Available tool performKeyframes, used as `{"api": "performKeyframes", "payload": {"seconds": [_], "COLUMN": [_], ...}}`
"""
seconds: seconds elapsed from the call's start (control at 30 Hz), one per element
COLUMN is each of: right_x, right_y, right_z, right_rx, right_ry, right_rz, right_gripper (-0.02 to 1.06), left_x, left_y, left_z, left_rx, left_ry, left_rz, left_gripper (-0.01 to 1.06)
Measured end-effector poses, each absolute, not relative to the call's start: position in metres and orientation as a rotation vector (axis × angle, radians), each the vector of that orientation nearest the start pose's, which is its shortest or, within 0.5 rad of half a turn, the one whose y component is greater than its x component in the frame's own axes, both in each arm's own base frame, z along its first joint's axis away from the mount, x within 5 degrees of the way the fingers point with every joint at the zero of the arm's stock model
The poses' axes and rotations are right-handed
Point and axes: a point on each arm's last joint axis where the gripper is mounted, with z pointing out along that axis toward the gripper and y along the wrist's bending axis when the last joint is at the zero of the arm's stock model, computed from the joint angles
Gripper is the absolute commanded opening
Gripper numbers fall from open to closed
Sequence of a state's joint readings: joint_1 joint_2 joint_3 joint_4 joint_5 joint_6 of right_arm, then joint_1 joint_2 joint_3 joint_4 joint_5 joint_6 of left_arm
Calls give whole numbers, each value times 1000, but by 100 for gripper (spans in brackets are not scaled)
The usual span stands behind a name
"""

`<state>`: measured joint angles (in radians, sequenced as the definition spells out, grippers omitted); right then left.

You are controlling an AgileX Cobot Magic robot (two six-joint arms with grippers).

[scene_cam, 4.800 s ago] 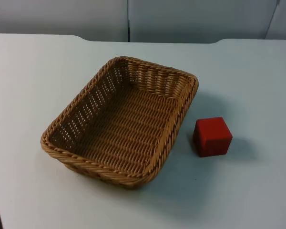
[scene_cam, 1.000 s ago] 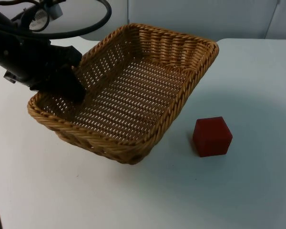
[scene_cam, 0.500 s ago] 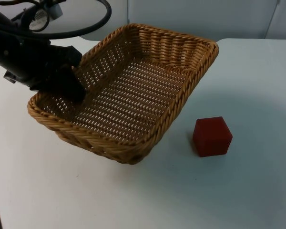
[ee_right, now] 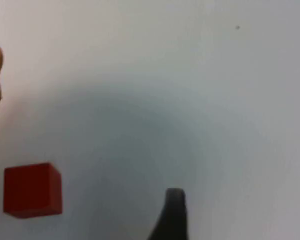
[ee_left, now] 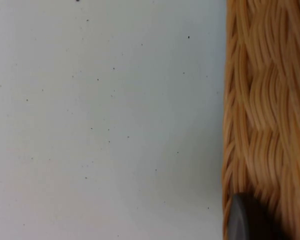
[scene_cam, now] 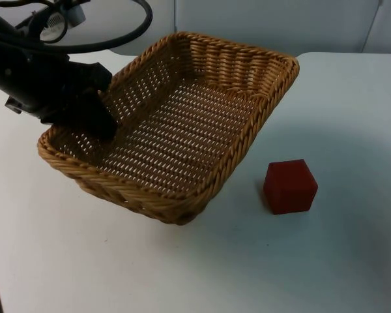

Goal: Pick up the basket with the left hand and place the cube into the basket with the right hand.

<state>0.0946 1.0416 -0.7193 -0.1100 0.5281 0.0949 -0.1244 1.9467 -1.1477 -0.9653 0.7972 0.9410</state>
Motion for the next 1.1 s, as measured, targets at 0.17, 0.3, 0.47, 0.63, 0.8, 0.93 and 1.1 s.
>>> {"api": "performKeyframes", "payload": {"seconds": [0.17, 0.3, 0.47, 0.63, 0.8, 0.93, 1.1], "right_x": [235, 256, 274, 285, 291, 293, 295], "right_y": [54, 88, 116, 138, 155, 161, 162], "right_z": [257, 221, 180, 156, 145, 136, 120], "right_rx": [-237, -300, -370, -417, -429, -440, -447], "right_ry": [2469, 2575, 2639, 2614, 2553, 2530, 2556], "right_rz": [71, 131, 148, 183, 231, 248, 240], "right_gripper": [92, 92, 92, 92, 92, 92, 92], "left_x": [358, 358, 358, 358, 358, 358, 358], "left_y": [-99, -99, -99, -99, -99, -99, -98], "left_z": [155, 155, 155, 155, 155, 155, 155], "left_rx": [512, 512, 512, 512, 512, 515, 516], "left_ry": [2633, 2633, 2633, 2633, 2633, 2634, 2634], "left_rz": [-865, -865, -865, -865, -865, -860, -858], "left_gripper": [0, 0, 0, 0, 0, 0, 0]}}
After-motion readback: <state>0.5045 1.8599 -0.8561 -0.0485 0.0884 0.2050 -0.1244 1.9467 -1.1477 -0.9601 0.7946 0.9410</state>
